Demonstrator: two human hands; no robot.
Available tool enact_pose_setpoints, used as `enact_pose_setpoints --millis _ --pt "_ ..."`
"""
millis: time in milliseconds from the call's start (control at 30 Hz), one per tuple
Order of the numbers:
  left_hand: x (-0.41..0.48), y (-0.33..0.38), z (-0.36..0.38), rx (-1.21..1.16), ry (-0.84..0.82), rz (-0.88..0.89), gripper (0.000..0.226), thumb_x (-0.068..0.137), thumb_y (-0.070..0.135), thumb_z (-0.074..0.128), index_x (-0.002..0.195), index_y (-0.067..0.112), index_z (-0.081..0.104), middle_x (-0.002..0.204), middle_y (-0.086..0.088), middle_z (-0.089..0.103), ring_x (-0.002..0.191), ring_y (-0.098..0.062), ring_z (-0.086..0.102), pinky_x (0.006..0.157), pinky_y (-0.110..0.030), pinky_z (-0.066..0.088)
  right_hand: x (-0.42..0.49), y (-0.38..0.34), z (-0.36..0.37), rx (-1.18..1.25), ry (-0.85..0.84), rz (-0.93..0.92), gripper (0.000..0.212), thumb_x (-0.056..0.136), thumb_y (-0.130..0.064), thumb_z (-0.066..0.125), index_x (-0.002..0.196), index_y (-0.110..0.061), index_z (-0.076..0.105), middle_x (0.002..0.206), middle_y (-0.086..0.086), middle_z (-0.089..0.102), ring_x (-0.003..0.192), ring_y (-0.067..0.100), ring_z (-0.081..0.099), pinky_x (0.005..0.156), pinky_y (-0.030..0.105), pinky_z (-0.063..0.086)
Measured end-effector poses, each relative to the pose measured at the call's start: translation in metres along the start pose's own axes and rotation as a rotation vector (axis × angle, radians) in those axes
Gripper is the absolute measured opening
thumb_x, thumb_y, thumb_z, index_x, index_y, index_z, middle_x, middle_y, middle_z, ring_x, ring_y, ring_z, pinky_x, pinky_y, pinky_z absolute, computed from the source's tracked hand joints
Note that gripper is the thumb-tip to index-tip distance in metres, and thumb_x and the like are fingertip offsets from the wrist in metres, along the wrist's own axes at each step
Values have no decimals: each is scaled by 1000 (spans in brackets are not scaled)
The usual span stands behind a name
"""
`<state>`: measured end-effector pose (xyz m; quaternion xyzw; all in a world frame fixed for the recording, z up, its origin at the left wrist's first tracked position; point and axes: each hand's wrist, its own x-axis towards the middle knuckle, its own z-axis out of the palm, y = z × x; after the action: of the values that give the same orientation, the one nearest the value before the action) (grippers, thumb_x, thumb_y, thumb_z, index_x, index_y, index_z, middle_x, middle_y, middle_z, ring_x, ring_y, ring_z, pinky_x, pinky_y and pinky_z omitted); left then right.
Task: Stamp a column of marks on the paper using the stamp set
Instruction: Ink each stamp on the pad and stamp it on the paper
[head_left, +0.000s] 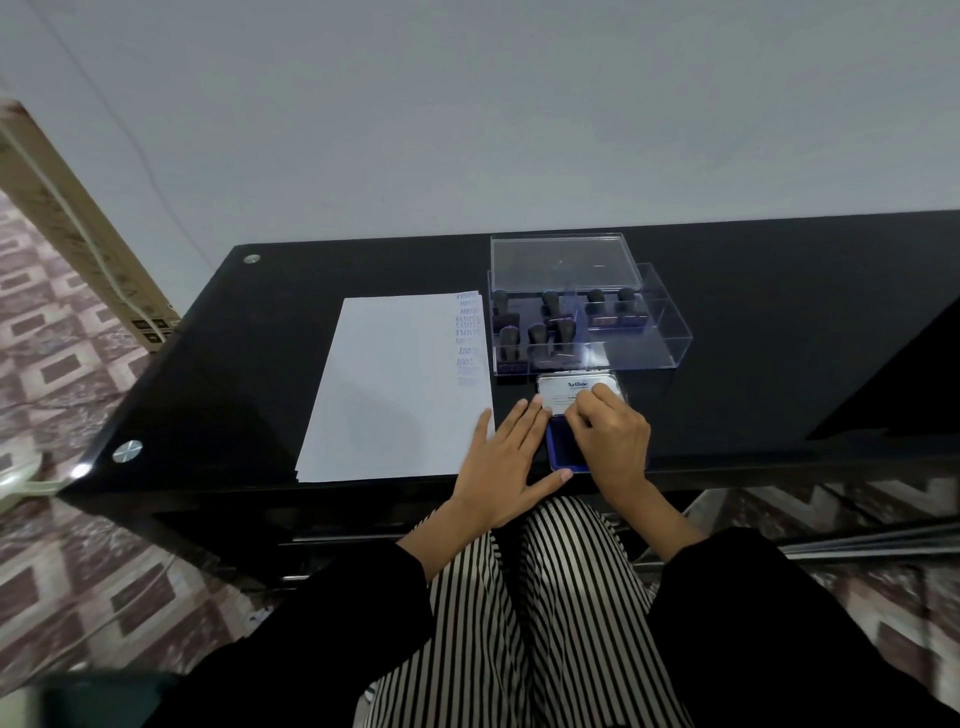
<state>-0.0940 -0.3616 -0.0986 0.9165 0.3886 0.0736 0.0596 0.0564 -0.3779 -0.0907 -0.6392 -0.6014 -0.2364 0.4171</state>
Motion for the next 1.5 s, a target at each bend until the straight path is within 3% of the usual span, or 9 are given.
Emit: enact_pose_setpoints --millis 700,1000,1133,1200,1267,1333,1500 --pt "0 -1 3 3 15 11 94 77 73 -5 150 15 7 159 -1 4 146 -13 0 117 -45 -1 -2 1 0 28 -40 16 28 79 -4 50 51 -8 48 50 1 46 39 11 37 36 19 30" --pt "-1 0 1 -23 8 14 96 75 73 -6 150 14 8 159 -2 4 146 -14 0 117 -46 -2 -1 -3 -6 36 -111 64 27 79 -5 49 52 -8 47 51 2 45 42 8 31 39 16 27" --pt "-1 0 -8 -108 -50 19 97 74 74 0 150 15 4 159 0 -1 146 -12 -4 116 -43 -7 2 -5 -11 45 -215 112 26 77 -3 54 53 -9 46 52 -1 41 44 7 30 41 10 18" --pt "0 -1 -15 -255 -38 1 84 85 67 14 151 15 5 159 2 1 146 -11 -4 116 -41 -7 6 -4 -12 65 -274 183 29 76 1 61 54 -9 46 54 -1 41 44 10 33 41 10 19" --pt "0 -6 -23 -408 60 -35 62 99 44 30 150 15 12 158 3 8 146 -8 -2 117 -39 -4 14 -9 -12 109 -293 259 30 78 1 61 55 -10 46 56 3 47 46 13 40 42 18 27" --pt "0 -13 -33 -500 193 -77 50 101 27 35 147 14 24 156 1 19 145 -10 6 119 -38 3 28 -21 -11 165 -284 270 33 83 -2 59 56 -14 43 56 2 44 48 14 40 44 17 25" --pt "-1 -49 -51 -475 331 -201 41 98 12 40 138 11 39 148 -5 36 140 -19 27 117 -39 19 72 -59 8 252 -420 231 34 97 -20 46 65 -12 46 63 4 46 57 15 44 54 27 31"
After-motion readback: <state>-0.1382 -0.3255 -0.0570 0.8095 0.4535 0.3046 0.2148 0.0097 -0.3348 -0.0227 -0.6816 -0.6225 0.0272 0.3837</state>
